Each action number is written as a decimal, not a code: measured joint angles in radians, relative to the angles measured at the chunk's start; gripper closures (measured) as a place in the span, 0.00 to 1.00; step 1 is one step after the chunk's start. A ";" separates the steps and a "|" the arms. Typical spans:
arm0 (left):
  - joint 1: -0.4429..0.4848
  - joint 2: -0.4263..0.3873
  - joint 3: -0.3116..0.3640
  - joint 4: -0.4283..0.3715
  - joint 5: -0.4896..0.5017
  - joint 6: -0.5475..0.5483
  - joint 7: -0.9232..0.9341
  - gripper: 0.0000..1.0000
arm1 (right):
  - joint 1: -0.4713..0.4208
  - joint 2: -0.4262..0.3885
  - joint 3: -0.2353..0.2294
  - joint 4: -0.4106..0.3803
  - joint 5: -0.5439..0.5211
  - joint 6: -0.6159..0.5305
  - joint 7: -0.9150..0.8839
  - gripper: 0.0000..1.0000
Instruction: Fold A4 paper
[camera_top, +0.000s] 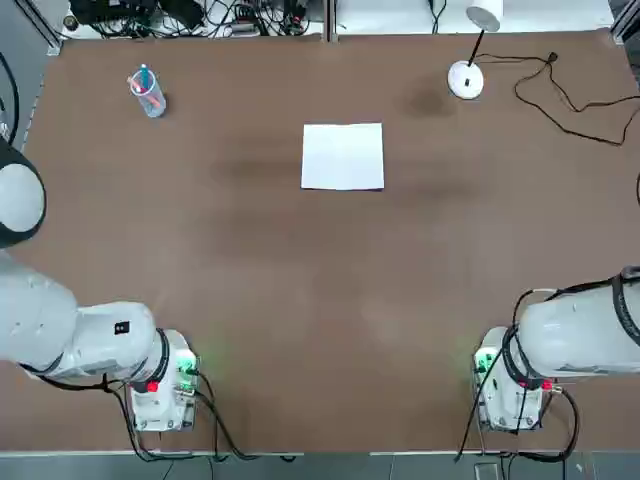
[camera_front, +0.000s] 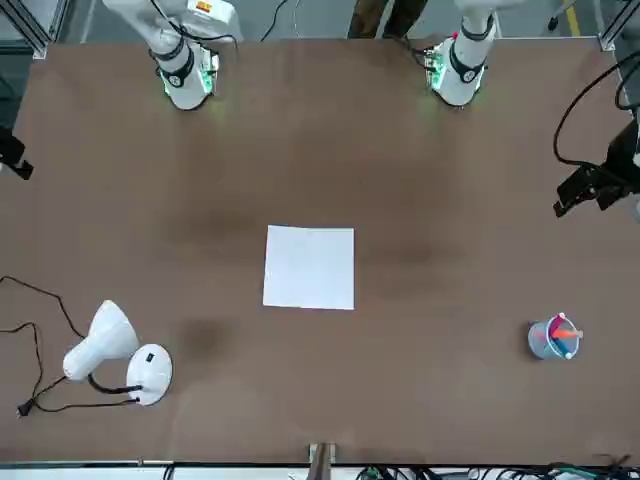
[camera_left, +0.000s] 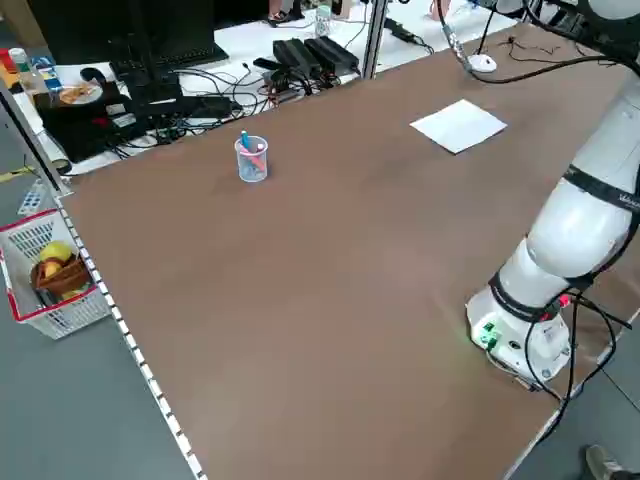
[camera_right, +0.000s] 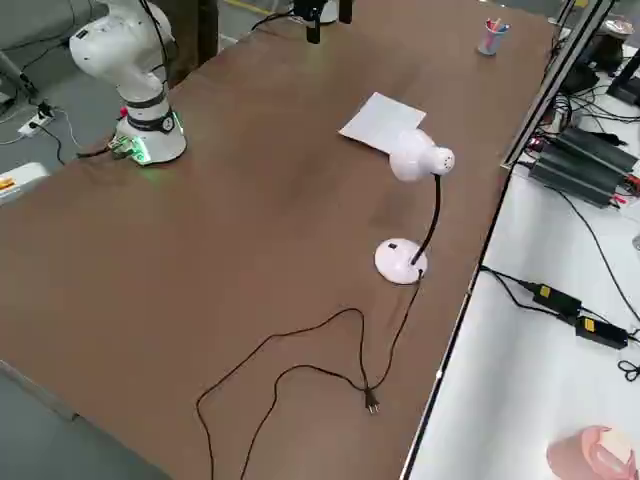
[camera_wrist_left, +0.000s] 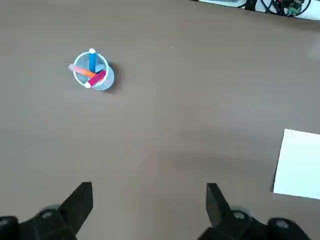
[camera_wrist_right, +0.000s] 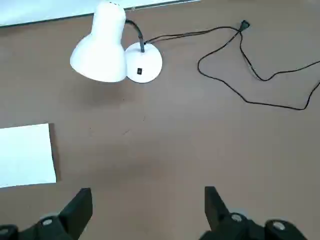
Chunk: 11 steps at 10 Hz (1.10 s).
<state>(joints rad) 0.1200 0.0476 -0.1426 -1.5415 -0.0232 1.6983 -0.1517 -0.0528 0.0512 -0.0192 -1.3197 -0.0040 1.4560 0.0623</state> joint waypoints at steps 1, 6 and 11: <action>0.000 0.000 0.000 0.000 0.000 0.000 0.000 0.00 | 0.000 0.000 0.000 0.000 0.000 0.000 0.000 0.01; -0.004 0.000 -0.019 0.000 0.000 0.007 -0.005 0.00 | 0.000 0.000 0.002 0.000 0.000 0.005 0.000 0.01; -0.015 0.031 -0.092 0.000 -0.030 0.040 -0.116 0.03 | 0.007 0.003 0.011 -0.002 0.046 0.048 0.003 0.01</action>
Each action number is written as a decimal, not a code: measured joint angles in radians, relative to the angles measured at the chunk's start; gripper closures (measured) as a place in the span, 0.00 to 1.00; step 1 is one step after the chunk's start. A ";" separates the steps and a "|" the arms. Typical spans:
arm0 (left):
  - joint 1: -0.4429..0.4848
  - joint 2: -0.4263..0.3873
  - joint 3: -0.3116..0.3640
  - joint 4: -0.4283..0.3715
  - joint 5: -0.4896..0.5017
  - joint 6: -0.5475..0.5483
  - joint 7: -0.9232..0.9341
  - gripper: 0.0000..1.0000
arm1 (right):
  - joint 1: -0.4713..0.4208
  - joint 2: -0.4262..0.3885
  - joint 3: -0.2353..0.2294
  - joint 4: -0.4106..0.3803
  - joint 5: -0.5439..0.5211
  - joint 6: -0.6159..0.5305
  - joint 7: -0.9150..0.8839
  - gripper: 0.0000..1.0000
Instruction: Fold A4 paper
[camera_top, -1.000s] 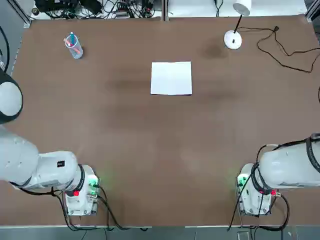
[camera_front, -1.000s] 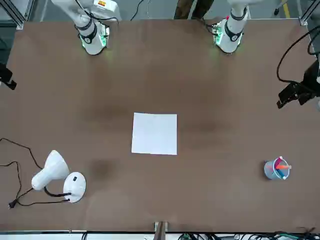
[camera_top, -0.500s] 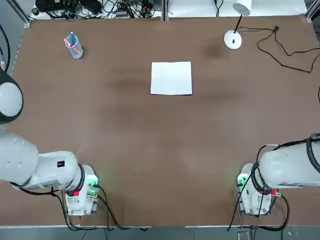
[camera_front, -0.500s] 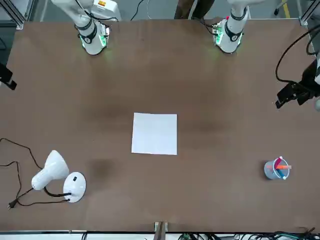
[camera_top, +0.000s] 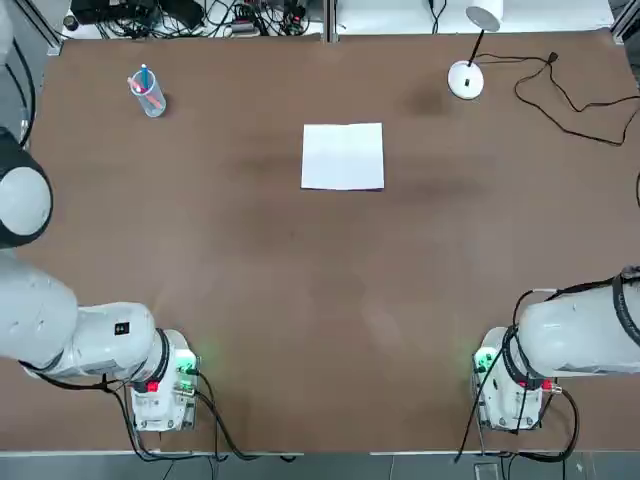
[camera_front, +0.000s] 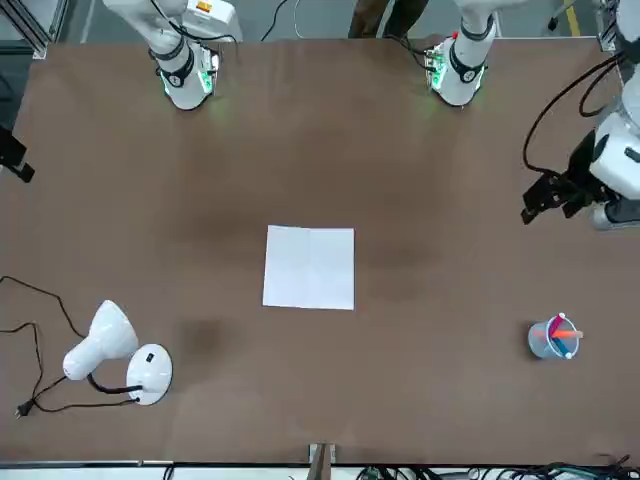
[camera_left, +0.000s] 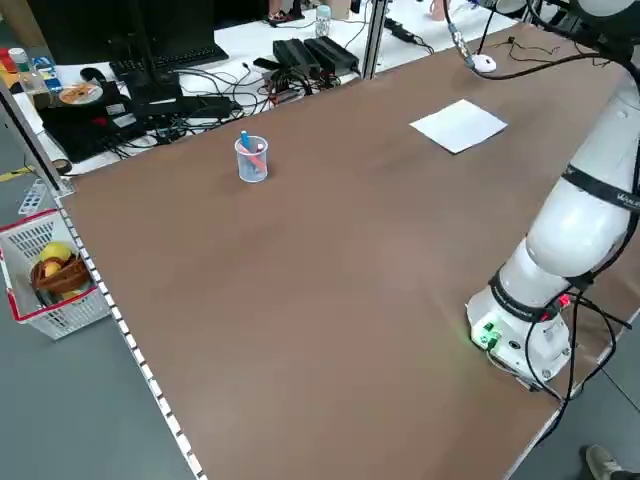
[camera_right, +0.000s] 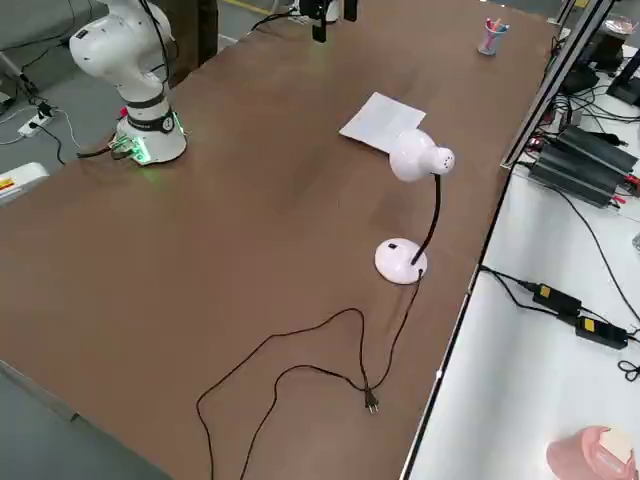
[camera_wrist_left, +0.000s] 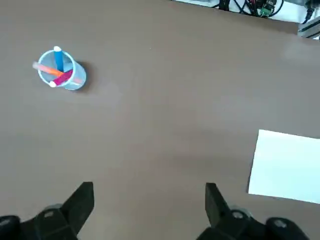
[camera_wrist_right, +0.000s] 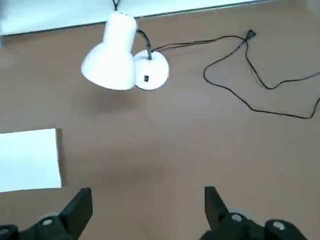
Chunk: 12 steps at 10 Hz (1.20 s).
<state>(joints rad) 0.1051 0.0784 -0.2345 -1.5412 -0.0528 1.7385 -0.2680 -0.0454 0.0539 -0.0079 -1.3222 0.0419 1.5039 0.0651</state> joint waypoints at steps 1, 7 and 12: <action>-0.001 0.006 -0.005 0.000 -0.012 0.001 -0.005 0.19 | 0.017 0.008 0.003 -0.006 0.042 0.016 0.003 0.01; -0.117 0.063 -0.040 -0.002 -0.014 0.000 -0.012 0.99 | 0.264 0.182 0.010 -0.030 0.061 0.069 0.122 0.01; -0.312 0.259 -0.041 -0.006 0.000 0.163 -0.227 0.99 | 0.404 0.197 0.010 -0.226 0.061 0.248 0.151 0.09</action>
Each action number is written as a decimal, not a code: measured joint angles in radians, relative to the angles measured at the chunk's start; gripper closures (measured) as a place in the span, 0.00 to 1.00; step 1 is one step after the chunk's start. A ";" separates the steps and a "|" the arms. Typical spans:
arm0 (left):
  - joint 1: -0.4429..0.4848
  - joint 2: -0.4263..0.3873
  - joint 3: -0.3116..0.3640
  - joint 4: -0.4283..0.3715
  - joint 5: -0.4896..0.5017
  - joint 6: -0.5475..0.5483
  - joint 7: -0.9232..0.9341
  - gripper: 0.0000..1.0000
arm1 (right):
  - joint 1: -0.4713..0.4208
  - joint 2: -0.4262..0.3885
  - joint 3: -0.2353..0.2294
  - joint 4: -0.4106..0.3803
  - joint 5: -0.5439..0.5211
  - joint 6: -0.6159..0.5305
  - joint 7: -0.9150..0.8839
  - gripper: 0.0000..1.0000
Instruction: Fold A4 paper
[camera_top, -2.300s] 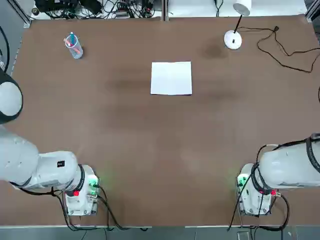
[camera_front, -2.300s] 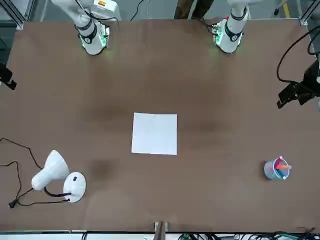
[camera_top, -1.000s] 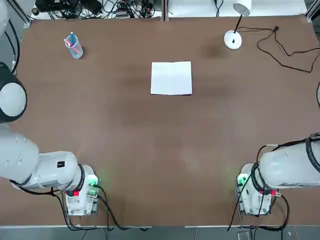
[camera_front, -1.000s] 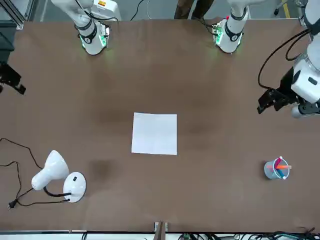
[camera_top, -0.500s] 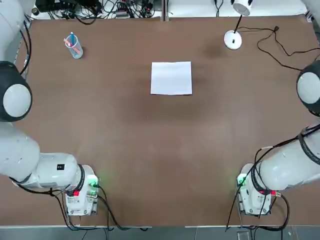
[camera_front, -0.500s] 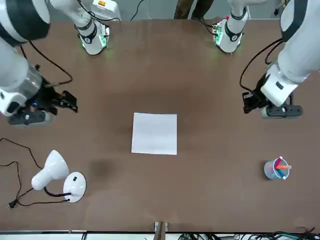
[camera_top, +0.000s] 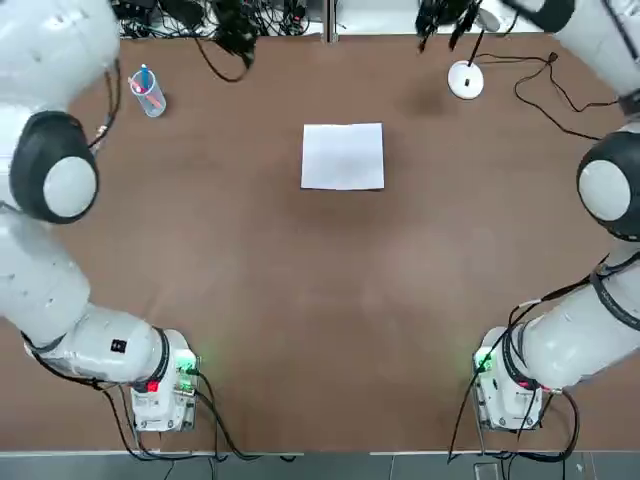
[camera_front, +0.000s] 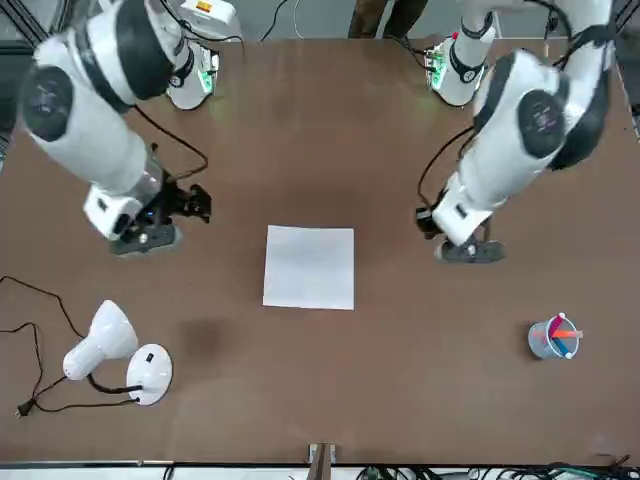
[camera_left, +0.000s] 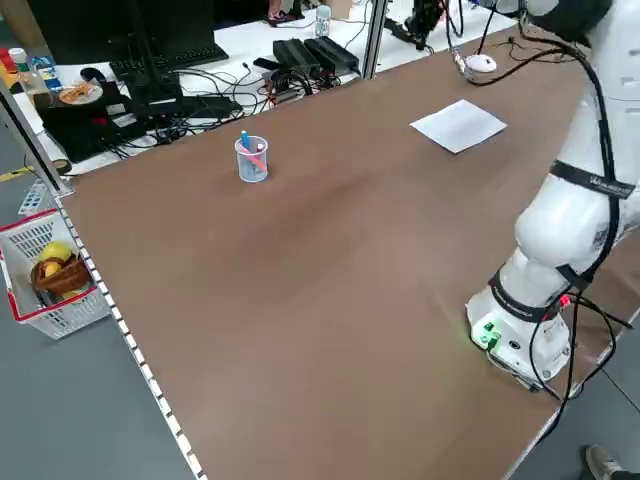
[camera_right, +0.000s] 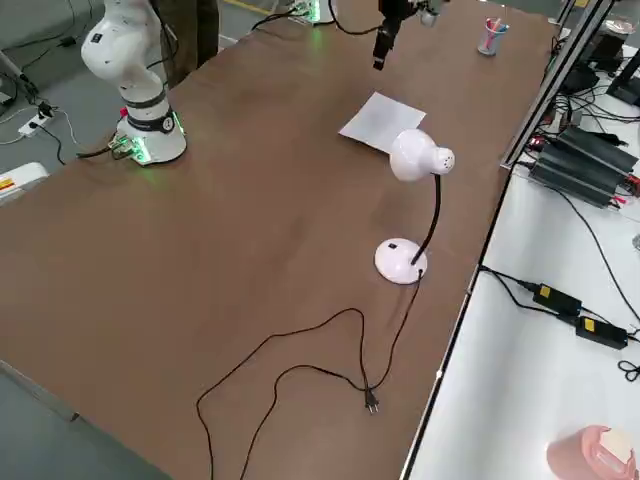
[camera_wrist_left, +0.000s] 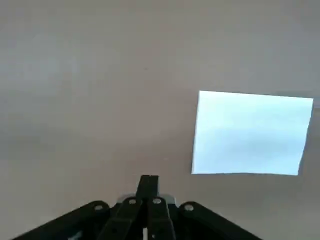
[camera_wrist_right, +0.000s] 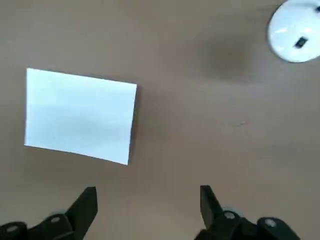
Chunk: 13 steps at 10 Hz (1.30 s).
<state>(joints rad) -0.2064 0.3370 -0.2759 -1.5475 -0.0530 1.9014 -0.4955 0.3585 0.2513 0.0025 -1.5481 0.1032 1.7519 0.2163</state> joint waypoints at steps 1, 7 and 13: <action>-0.037 0.042 0.000 0.001 0.015 0.029 -0.057 0.99 | 0.002 0.004 -0.002 -0.056 0.002 0.039 0.002 0.15; -0.153 0.290 0.005 0.057 0.119 0.232 -0.238 0.99 | -0.010 0.007 -0.015 -0.316 0.144 0.245 0.001 0.70; -0.234 0.483 0.058 0.118 0.193 0.438 -0.320 0.99 | -0.003 0.043 -0.006 -0.462 0.148 0.533 -0.033 0.98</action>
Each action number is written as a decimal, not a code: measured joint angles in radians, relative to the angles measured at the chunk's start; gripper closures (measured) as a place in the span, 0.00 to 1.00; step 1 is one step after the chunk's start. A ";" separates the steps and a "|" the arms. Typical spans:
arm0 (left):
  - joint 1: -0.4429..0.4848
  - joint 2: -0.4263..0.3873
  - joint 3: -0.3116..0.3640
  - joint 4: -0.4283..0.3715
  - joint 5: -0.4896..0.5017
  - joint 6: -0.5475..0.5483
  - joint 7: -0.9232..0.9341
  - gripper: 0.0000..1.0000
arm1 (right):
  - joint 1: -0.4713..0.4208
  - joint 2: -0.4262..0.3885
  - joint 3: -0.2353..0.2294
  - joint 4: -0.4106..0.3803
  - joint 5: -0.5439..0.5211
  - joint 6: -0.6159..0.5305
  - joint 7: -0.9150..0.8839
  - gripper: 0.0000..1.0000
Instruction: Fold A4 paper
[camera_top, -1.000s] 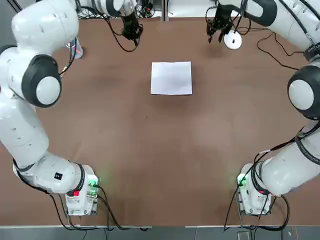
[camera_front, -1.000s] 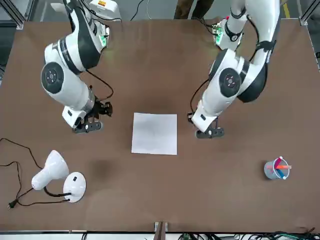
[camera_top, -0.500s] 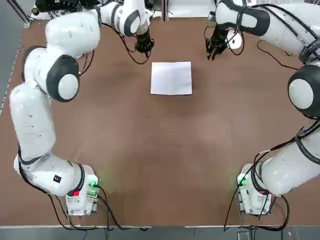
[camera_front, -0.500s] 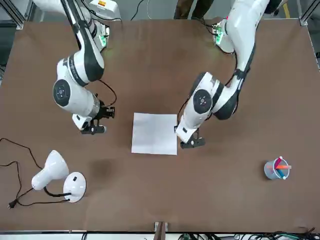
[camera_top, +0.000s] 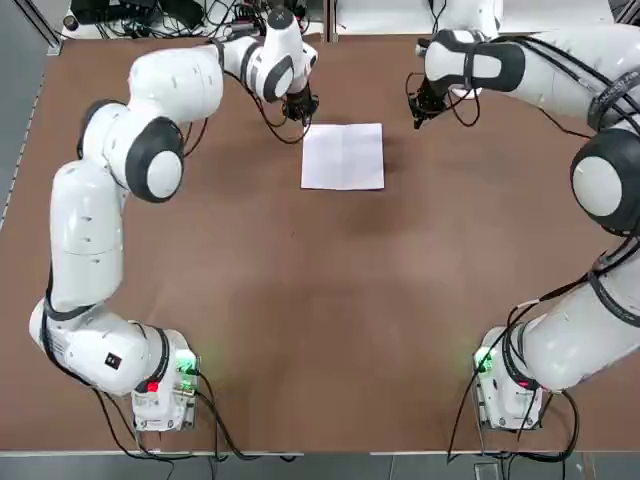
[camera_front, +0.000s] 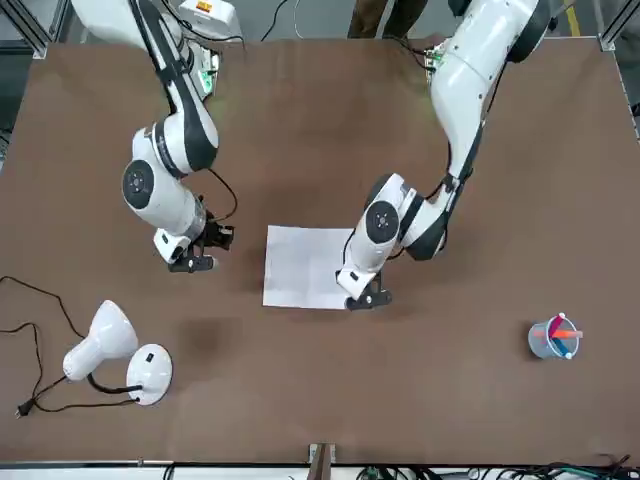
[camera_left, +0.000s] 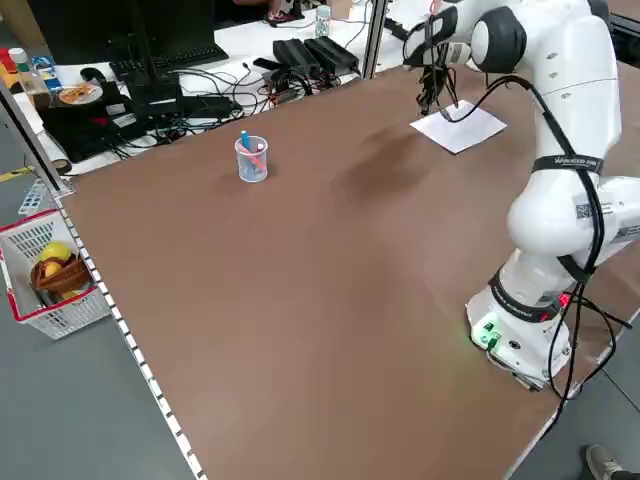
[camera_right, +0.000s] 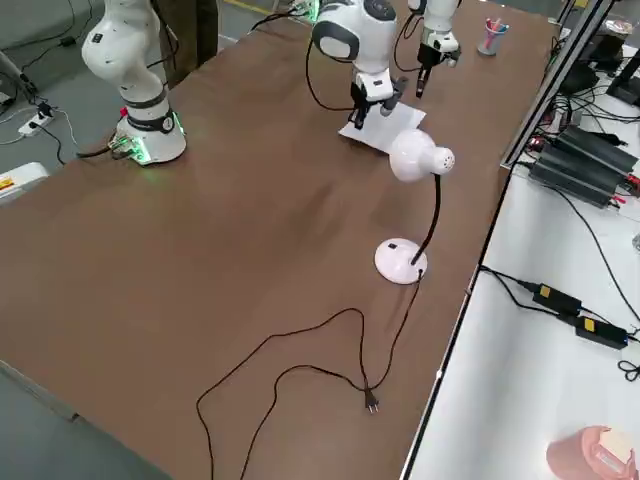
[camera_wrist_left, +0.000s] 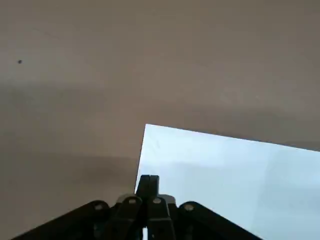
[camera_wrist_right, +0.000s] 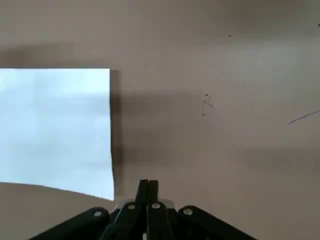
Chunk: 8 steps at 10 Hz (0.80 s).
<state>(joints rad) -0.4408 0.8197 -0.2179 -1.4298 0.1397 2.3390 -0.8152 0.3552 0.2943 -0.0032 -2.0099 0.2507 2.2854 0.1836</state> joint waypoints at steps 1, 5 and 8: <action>-0.028 0.018 0.026 0.004 0.000 0.022 -0.015 0.99 | -0.001 0.022 0.003 -0.007 0.012 0.023 -0.001 0.99; -0.053 0.051 0.042 0.013 0.000 0.047 -0.034 0.99 | -0.028 0.123 0.053 -0.031 0.121 0.116 -0.055 0.99; -0.054 0.077 0.046 0.014 0.006 0.070 -0.034 0.99 | -0.107 0.159 0.114 -0.031 0.159 0.128 -0.150 0.99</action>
<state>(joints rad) -0.4944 0.8964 -0.1714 -1.4161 0.1452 2.4088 -0.8492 0.2478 0.4536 0.1105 -2.0409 0.4094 2.4137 0.0337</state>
